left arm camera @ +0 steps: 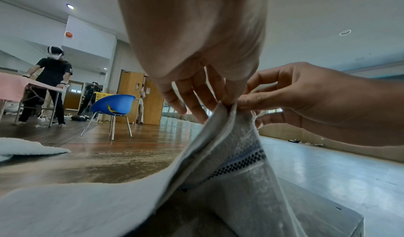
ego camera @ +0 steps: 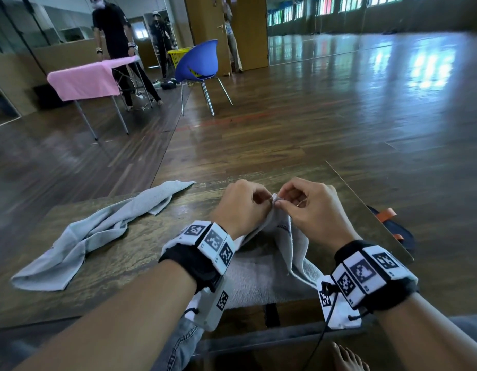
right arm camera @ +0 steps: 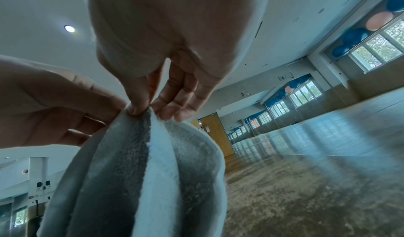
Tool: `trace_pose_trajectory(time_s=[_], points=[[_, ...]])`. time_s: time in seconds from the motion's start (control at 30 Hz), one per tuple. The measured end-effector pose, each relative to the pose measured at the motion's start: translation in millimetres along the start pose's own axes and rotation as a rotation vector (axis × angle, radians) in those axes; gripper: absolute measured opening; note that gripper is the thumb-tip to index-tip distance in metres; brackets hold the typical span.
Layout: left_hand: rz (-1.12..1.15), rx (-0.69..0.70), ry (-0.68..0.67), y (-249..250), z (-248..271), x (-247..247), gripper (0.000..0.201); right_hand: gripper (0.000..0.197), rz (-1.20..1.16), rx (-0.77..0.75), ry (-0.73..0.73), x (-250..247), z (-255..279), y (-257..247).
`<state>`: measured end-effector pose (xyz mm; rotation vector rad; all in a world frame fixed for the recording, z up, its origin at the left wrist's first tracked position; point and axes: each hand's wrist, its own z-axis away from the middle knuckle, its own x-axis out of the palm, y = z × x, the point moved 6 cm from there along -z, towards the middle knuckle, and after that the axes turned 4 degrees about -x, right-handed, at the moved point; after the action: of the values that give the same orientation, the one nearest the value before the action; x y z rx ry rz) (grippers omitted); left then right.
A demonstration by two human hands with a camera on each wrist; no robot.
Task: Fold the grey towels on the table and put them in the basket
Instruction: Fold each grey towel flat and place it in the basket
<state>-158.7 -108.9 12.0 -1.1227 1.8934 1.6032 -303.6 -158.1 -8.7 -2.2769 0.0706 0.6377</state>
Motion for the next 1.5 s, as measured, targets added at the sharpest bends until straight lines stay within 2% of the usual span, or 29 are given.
trace_pose_trajectory(time_s=[0.17,0.5,0.73,0.83,0.97,1.2,1.3,1.5], points=[[0.085,-0.024,0.033,0,0,0,0.013,0.013,0.026,-0.001,0.035,-4,-1,1],[-0.002,-0.048,-0.008,0,-6,-1,0.008,0.012,0.022,-0.006,0.063,-5,0,-2],[0.024,-0.025,-0.036,-2,-4,-1,0.010,0.010,0.020,0.013,0.051,-3,1,1],[0.092,0.013,-0.033,-2,-3,-2,0.011,0.018,0.033,0.002,-0.001,1,1,0],[0.119,0.010,-0.026,-6,-2,0,0.011,0.011,0.066,0.006,-0.027,3,3,-1],[0.286,-0.012,0.091,-12,4,6,0.016,0.005,-0.004,0.076,0.027,2,-2,5],[0.256,0.012,0.085,-15,5,7,0.014,0.005,-0.021,0.097,0.028,5,-3,7],[0.209,0.049,0.160,-21,2,2,0.008,0.009,-0.077,0.087,-0.021,12,-5,6]])
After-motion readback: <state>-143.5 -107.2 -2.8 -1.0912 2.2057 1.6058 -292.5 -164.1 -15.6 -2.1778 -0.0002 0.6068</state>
